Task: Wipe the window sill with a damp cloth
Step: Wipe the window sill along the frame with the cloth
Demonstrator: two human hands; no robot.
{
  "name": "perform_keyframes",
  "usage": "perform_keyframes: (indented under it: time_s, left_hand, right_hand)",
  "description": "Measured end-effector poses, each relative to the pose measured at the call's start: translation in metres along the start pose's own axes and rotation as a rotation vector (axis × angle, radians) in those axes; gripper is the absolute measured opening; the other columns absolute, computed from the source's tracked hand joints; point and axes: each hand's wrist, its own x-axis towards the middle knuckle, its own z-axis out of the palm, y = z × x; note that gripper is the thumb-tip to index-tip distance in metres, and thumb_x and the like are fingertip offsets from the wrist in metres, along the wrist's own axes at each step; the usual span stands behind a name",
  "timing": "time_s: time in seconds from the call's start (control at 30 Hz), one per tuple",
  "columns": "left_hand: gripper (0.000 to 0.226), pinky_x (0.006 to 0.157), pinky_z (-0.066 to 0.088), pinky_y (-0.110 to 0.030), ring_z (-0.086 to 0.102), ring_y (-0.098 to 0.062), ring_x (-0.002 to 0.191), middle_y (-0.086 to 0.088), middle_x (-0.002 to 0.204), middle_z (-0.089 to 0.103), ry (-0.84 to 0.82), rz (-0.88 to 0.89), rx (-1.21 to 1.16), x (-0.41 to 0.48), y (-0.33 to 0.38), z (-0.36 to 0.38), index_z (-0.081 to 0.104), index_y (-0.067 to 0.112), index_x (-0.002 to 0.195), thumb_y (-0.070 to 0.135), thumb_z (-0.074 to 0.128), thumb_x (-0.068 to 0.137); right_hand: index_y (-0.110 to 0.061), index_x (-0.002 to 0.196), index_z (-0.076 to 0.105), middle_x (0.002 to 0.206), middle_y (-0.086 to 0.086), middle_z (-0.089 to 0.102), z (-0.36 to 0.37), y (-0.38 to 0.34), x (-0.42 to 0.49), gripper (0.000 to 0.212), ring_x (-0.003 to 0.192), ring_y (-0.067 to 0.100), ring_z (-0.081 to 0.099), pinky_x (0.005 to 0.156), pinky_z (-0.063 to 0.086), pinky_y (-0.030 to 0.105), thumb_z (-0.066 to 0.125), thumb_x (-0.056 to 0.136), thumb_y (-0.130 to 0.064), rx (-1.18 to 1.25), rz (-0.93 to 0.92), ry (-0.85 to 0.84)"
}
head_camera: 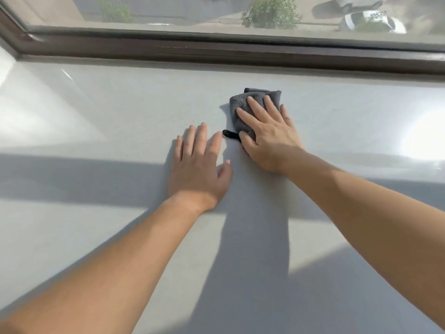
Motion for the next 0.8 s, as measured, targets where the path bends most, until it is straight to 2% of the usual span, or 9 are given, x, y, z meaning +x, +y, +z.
perform_keyframes:
  time_s: [0.07,0.17,0.23,0.3,0.4,0.5,0.57,0.7,0.8]
  left_hand:
    - [0.068,0.123,-0.003,-0.046,-0.003,-0.027,0.153,-0.008,0.167,0.006,-0.004,0.0,0.011,0.0,0.0,0.0,0.021,0.025,0.155,0.046,0.027,0.09]
    - [0.069,0.123,-0.004,-0.047,-0.007,-0.027,0.153,-0.008,0.167,0.003,-0.022,0.002,0.008,0.0,0.0,0.0,0.018,0.024,0.156,0.046,0.024,0.091]
    - [0.071,0.123,-0.003,-0.048,-0.007,-0.027,0.153,-0.009,0.167,0.003,-0.019,-0.001,0.008,0.001,0.001,0.0,0.018,0.023,0.156,0.046,0.023,0.089]
    - [0.071,0.123,-0.002,-0.049,-0.006,-0.028,0.153,-0.009,0.167,0.004,-0.011,-0.003,0.006,0.001,0.001,0.0,0.019,0.023,0.156,0.046,0.023,0.088]
    - [0.071,0.123,0.001,-0.051,-0.005,-0.028,0.153,-0.01,0.167,0.006,-0.004,0.011,0.022,0.001,-0.001,0.0,0.021,0.022,0.155,0.049,0.024,0.09]
    - [0.071,0.123,0.003,-0.051,-0.003,-0.028,0.153,-0.01,0.167,0.008,-0.004,0.014,0.027,0.001,-0.001,0.0,0.023,0.022,0.155,0.048,0.024,0.089]
    - [0.071,0.123,0.003,-0.051,-0.002,-0.029,0.153,-0.011,0.166,0.008,-0.006,0.008,0.027,0.001,-0.002,0.0,0.022,0.021,0.155,0.046,0.025,0.089]
    - [0.071,0.123,0.002,-0.051,-0.004,-0.03,0.153,-0.011,0.166,0.007,-0.017,0.012,0.039,-0.001,0.0,-0.001,0.02,0.02,0.155,0.046,0.023,0.089]
    - [0.071,0.123,0.002,-0.051,-0.003,-0.029,0.153,-0.011,0.166,0.007,-0.015,0.007,0.04,0.0,0.0,-0.001,0.02,0.021,0.155,0.046,0.022,0.089]
  right_hand:
    - [-0.039,0.157,0.023,0.168,-0.01,0.008,-0.007,0.028,0.01,0.057,0.155,0.02,-0.004,0.125,-0.005,0.046,0.031,0.101,-0.047,-0.002,0.064,0.017]
    - [-0.035,0.155,0.028,0.168,-0.004,0.013,-0.02,0.07,0.025,0.059,0.155,0.026,0.001,0.124,-0.003,0.05,0.03,0.097,-0.046,0.056,0.395,0.102]
    - [-0.032,0.155,0.028,0.168,-0.001,0.014,-0.017,0.066,0.033,0.061,0.155,0.03,0.002,0.124,-0.003,0.051,0.028,0.096,-0.044,0.041,0.516,0.143]
    - [-0.031,0.156,0.027,0.168,0.0,0.013,-0.01,0.034,0.043,0.061,0.155,0.031,0.001,0.124,-0.005,0.05,0.028,0.097,-0.045,0.037,0.444,0.141]
    - [-0.034,0.156,0.026,0.168,-0.002,0.013,0.0,-0.015,0.058,0.059,0.155,0.028,0.001,0.124,-0.005,0.048,0.028,0.099,-0.048,-0.006,0.122,0.088]
    - [-0.036,0.157,0.023,0.168,-0.005,0.011,-0.009,-0.001,0.067,0.059,0.155,0.024,0.0,0.125,-0.004,0.046,0.029,0.1,-0.048,-0.016,0.011,0.019]
    - [-0.037,0.157,0.023,0.169,-0.006,0.01,-0.015,0.039,0.058,0.059,0.155,0.022,0.0,0.125,-0.003,0.045,0.029,0.099,-0.047,-0.014,0.097,0.027]
    - [-0.035,0.157,0.025,0.169,-0.004,0.011,-0.037,0.118,0.027,0.062,0.155,0.024,0.0,0.125,-0.002,0.047,0.029,0.095,-0.045,0.082,0.535,0.098]
    - [-0.035,0.156,0.026,0.169,-0.003,0.011,-0.029,0.093,0.03,0.06,0.155,0.027,0.0,0.125,-0.002,0.049,0.03,0.096,-0.044,0.081,0.525,0.12]
